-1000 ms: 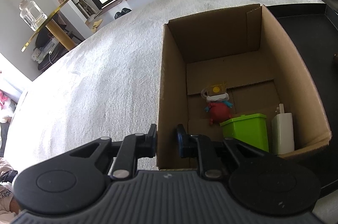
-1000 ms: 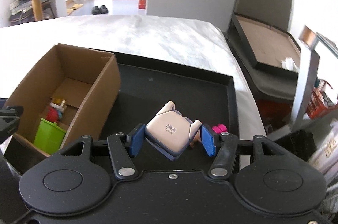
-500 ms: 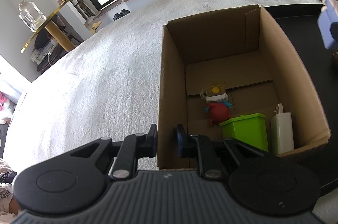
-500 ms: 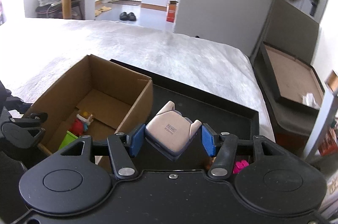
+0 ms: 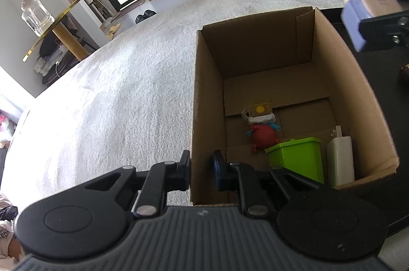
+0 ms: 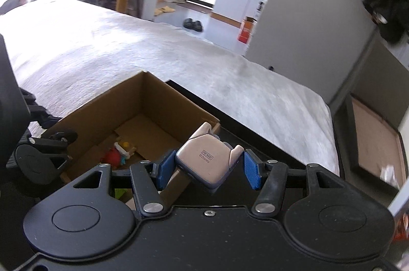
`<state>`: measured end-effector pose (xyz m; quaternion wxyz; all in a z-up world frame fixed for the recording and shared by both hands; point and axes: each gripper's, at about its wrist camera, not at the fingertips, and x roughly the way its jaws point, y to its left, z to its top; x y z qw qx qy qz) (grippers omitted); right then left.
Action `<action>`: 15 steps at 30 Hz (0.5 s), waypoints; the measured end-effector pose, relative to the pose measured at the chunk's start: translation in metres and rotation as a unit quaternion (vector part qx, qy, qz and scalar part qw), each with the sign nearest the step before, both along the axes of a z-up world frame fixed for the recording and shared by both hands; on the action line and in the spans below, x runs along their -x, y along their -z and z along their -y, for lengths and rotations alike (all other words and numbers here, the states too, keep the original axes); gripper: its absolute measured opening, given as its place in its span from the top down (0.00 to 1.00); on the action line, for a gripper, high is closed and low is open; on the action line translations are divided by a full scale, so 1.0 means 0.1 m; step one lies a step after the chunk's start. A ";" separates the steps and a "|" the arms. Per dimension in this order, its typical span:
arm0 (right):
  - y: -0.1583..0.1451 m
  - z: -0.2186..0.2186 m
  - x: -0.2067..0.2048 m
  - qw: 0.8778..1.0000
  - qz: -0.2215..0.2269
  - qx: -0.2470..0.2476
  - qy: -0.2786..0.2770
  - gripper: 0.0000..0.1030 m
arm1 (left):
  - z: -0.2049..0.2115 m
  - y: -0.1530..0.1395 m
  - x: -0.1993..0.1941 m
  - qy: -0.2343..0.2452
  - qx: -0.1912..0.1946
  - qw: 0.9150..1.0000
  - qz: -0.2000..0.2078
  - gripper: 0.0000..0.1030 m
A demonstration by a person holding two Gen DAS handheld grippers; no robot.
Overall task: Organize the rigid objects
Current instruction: 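Carry the white cube charger into the box and open the right gripper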
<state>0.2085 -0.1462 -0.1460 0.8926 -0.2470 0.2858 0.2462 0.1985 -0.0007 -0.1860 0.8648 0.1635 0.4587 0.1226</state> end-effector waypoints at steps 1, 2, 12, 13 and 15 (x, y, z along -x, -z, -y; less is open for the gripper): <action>0.00 -0.03 0.00 1.000 0.002 0.001 -0.007 0.46 | 0.00 0.00 0.00 0.000 0.001 1.000 0.000 0.84; 0.00 -0.05 0.00 1.000 0.003 0.003 -0.017 0.46 | -0.01 0.00 0.00 0.001 0.001 1.000 0.000 0.84; -0.04 -0.20 0.00 0.997 0.010 0.006 -0.074 0.46 | -0.02 0.00 -0.01 0.001 0.006 1.000 0.001 0.84; -0.04 -0.20 -0.01 0.997 0.011 0.006 -0.078 0.46 | -0.02 0.00 -0.01 0.001 0.007 1.000 0.001 0.85; -0.05 -0.22 -0.01 0.996 0.012 0.005 -0.086 0.46 | -0.02 0.00 -0.01 0.000 0.008 1.000 0.001 0.85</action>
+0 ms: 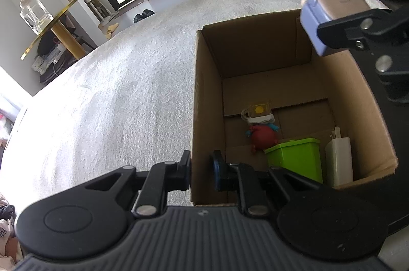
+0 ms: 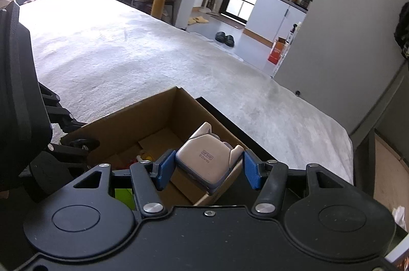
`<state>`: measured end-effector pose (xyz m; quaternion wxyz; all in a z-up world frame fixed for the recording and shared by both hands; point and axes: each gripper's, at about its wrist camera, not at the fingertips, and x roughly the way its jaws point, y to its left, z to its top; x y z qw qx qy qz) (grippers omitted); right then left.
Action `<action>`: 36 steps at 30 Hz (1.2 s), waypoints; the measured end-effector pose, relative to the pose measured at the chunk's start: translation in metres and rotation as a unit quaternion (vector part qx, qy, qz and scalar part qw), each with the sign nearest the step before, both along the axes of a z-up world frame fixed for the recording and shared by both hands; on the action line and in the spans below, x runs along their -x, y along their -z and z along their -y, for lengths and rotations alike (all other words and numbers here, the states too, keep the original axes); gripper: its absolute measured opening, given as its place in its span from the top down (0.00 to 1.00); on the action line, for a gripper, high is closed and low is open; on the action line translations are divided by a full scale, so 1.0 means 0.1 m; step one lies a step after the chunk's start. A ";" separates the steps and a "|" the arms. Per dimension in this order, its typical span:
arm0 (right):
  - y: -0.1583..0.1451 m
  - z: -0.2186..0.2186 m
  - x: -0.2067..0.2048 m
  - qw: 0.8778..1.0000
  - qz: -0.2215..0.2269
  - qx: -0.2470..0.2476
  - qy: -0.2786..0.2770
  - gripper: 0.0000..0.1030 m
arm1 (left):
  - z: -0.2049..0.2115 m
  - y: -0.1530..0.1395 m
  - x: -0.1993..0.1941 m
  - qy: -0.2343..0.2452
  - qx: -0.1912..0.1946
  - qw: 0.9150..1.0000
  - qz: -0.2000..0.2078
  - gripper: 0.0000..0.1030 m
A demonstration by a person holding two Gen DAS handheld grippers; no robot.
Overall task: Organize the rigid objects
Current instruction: 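Carry the white cube charger into the box and open the right gripper, then move the right tool to the pink figure and grasp it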
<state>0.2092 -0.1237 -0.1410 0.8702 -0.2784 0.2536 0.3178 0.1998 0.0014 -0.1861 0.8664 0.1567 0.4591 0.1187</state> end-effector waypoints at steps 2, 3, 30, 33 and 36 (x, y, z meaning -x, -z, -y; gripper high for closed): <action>-0.02 -0.02 0.01 1.000 0.002 -0.002 -0.009 0.46 | 0.00 0.00 0.00 0.000 0.001 1.000 0.000 0.85; -0.02 -0.03 0.00 1.000 0.003 -0.002 -0.013 0.46 | 0.00 0.00 0.00 0.000 0.001 1.000 0.000 0.85; 0.14 0.43 0.12 0.997 -0.036 -0.025 0.070 0.26 | 0.03 0.01 0.01 0.007 -0.007 1.000 0.001 0.85; 0.14 0.54 0.15 0.995 -0.036 -0.032 0.085 0.22 | 0.05 0.01 0.01 0.005 -0.012 1.000 0.002 0.85; 0.15 0.65 0.17 0.994 -0.038 -0.034 0.097 0.19 | 0.07 0.01 0.02 0.005 -0.015 1.000 0.003 0.85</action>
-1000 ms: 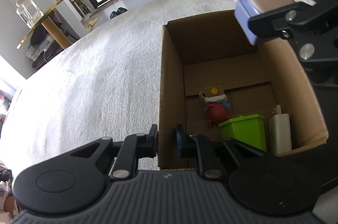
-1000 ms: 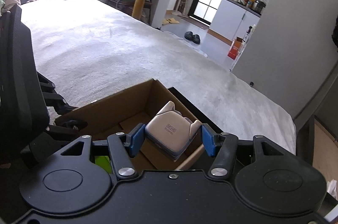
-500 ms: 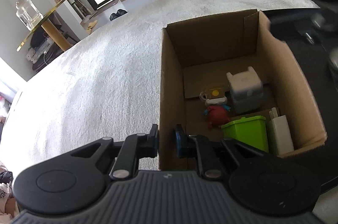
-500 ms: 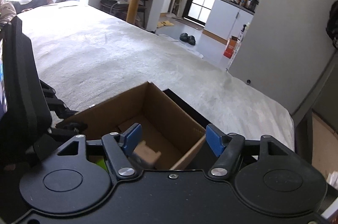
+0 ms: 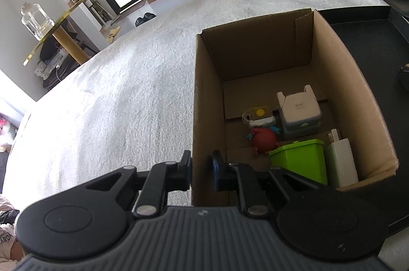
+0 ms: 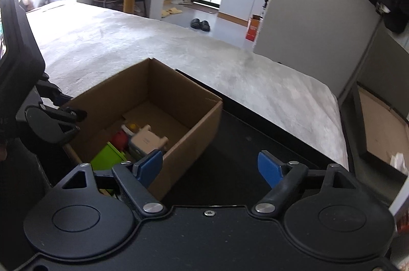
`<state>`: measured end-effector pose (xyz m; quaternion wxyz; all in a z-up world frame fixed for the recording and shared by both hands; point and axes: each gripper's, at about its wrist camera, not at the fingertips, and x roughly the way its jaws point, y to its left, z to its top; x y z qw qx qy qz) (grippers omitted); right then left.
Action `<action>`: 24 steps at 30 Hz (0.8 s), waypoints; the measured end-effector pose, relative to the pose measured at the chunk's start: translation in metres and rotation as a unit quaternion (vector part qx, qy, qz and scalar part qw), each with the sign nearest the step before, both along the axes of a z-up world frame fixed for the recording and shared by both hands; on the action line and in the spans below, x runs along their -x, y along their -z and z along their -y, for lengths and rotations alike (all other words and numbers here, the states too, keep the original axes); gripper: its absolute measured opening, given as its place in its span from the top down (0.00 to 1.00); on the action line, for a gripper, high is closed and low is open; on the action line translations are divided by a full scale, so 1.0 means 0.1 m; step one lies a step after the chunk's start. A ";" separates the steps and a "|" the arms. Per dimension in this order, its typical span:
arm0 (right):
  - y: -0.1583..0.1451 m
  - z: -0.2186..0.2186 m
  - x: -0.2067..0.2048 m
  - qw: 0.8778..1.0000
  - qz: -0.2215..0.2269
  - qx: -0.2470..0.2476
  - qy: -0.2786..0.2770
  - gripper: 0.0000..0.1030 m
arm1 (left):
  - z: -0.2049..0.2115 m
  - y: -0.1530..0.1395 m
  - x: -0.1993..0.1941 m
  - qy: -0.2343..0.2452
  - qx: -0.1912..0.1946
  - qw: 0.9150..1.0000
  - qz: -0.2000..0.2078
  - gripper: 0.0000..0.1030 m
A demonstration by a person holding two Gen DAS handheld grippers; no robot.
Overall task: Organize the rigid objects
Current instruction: 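Move the right tool to the pink figure and grasp it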
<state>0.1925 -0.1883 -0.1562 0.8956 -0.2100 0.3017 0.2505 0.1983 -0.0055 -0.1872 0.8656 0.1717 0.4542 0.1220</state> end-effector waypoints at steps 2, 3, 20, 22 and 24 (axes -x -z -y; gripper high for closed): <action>0.01 0.07 0.01 1.000 -0.001 -0.004 0.009 0.18 | 0.01 0.00 0.00 0.000 -0.002 1.000 0.000 0.85; 0.02 0.10 0.00 1.000 -0.002 -0.005 0.013 0.18 | 0.01 0.00 0.00 0.001 -0.003 1.000 -0.001 0.85; 0.20 0.59 0.01 0.996 -0.011 -0.016 0.083 0.17 | 0.07 0.02 -0.02 0.001 -0.021 1.000 -0.002 0.84; 0.24 0.64 0.00 0.996 -0.014 -0.015 0.092 0.17 | 0.07 0.02 -0.01 0.000 -0.021 1.000 -0.002 0.84; 0.26 0.69 -0.02 0.995 -0.020 -0.017 0.099 0.17 | 0.07 0.02 -0.01 0.000 -0.023 1.000 -0.002 0.84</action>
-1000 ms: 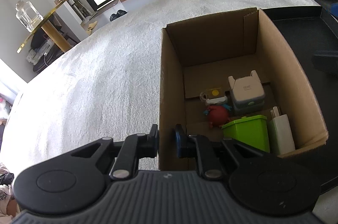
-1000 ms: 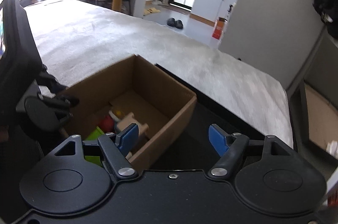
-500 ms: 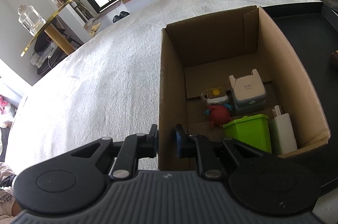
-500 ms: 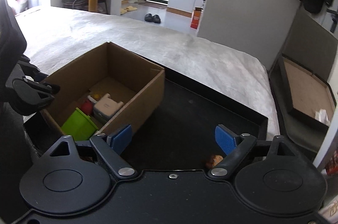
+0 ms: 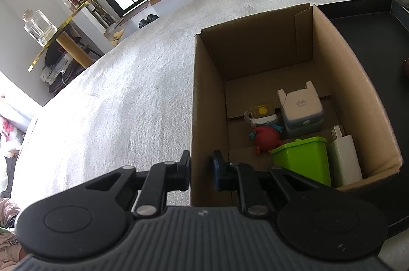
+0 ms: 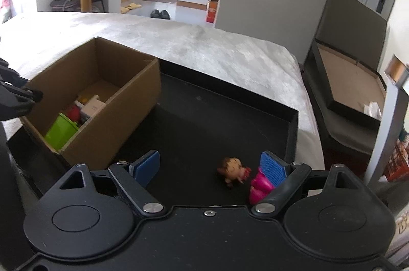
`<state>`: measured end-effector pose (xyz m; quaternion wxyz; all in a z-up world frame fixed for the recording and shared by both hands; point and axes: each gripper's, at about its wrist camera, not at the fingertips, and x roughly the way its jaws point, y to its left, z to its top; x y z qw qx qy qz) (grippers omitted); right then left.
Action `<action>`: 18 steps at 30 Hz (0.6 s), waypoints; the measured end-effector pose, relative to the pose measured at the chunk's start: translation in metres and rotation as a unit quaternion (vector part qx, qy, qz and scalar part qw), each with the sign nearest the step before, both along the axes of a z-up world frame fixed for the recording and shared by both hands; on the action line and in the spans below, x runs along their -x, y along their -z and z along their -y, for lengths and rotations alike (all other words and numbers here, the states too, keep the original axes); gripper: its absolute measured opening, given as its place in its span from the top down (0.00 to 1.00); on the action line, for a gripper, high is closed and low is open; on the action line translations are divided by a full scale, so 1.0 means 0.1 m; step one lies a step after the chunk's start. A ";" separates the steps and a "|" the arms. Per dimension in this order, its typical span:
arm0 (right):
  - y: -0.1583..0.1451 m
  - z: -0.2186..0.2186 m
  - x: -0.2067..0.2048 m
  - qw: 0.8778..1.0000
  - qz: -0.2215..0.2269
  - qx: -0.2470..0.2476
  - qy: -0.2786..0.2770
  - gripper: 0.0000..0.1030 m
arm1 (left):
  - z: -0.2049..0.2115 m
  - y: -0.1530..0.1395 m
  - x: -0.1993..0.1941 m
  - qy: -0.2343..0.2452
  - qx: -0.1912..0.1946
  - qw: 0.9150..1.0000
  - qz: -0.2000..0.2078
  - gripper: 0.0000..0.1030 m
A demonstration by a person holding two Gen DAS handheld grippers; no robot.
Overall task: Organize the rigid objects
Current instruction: 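Move the right tool to the pink figure and grasp it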
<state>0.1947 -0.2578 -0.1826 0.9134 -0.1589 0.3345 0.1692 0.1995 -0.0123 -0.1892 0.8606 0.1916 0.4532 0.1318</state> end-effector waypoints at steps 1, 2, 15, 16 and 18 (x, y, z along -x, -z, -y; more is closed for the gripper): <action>0.02 0.02 -0.01 1.000 -0.003 0.000 0.004 0.17 | 0.00 0.00 0.00 0.000 0.000 1.000 0.000 0.84; 0.04 0.05 -0.03 1.000 -0.005 0.003 0.009 0.17 | 0.01 0.00 0.00 0.000 -0.001 1.000 0.000 0.84; 0.28 0.31 -0.28 0.997 -0.030 0.024 0.073 0.33 | 0.01 0.01 0.00 0.000 -0.003 1.000 -0.001 0.84; 0.29 0.32 -0.31 0.996 -0.033 0.023 0.076 0.35 | 0.01 0.01 0.00 0.000 -0.003 1.000 -0.001 0.84; 0.32 0.34 -0.36 0.996 -0.040 0.017 0.078 0.38 | 0.01 0.01 0.00 0.001 -0.003 1.000 -0.002 0.84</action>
